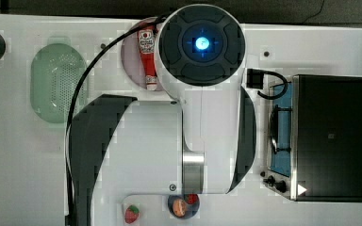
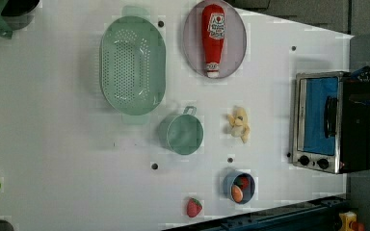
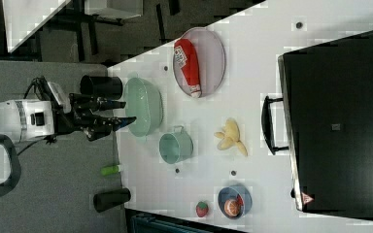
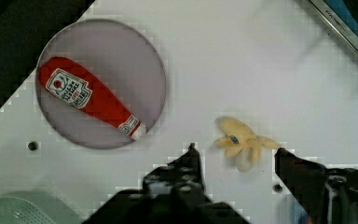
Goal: Pick Banana and place it in mug.
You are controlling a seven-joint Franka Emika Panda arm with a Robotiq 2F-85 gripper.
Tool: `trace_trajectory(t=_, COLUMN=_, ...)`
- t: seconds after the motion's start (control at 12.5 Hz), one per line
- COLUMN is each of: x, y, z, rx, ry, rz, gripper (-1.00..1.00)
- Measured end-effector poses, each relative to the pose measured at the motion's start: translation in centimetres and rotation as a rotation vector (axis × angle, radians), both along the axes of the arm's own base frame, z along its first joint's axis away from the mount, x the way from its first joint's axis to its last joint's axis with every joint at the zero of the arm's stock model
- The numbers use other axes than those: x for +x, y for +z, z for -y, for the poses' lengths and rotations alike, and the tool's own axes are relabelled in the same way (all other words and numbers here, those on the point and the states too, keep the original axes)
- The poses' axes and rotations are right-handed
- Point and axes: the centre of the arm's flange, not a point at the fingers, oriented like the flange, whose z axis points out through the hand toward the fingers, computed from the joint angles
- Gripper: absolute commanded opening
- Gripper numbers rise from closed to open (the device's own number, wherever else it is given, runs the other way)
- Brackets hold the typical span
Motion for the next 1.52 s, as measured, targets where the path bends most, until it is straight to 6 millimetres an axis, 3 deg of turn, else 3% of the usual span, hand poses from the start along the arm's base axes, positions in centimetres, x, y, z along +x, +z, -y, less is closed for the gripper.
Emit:
trace_trajectory(t=0.08, x=-3.5, y=-1.3, z=0.1, rx=0.012, ry=-0.005, rz=-0.091, gripper=0.6)
trace_trajectory(t=0.16, x=-7.3, y=-1.0, z=0.3, rx=0.018, ry=-0.01, rz=-0.135, gripper=0.82)
trace_trajectory(t=0.24, x=-10.4, y=0.4, z=0.5, rx=0.023, ry=-0.013, rz=-0.126, gripper=0.99)
trace_trajectory(t=0.4, x=-14.6, y=3.8, z=0.9, rx=0.033, ry=-0.015, rz=-0.083, gripper=1.0)
trace_trajectory(t=0.56, x=-14.7, y=6.1, z=1.6, rx=0.028, ry=-0.021, rz=0.03, gripper=1.0)
trace_trajectory(t=0.72, x=-12.6, y=4.2, z=1.8, rx=0.036, ry=-0.019, rz=0.082, gripper=1.0)
trace_trajectory(t=0.88, x=-10.1, y=-2.2, z=1.9, rx=0.014, ry=0.022, rz=0.051, gripper=1.0)
trace_trajectory(t=1.12, x=-7.1, y=-15.6, z=2.6, rx=0.02, ry=0.102, rz=-0.06, gripper=1.0)
trace_trajectory(t=1.2, x=-7.4, y=-20.1, z=3.0, rx=0.021, ry=0.131, rz=-0.101, gripper=1.0)
trace_trajectory(t=1.28, x=-8.9, y=-25.2, z=3.2, rx=0.025, ry=0.158, rz=-0.133, gripper=1.0)
trace_trajectory(t=1.36, x=-10.4, y=-28.1, z=3.2, rx=0.032, ry=0.179, rz=-0.183, gripper=1.0)
trace_trajectory(t=1.52, x=-10.7, y=-32.1, z=2.6, rx=0.028, ry=0.239, rz=-0.204, gripper=1.0)
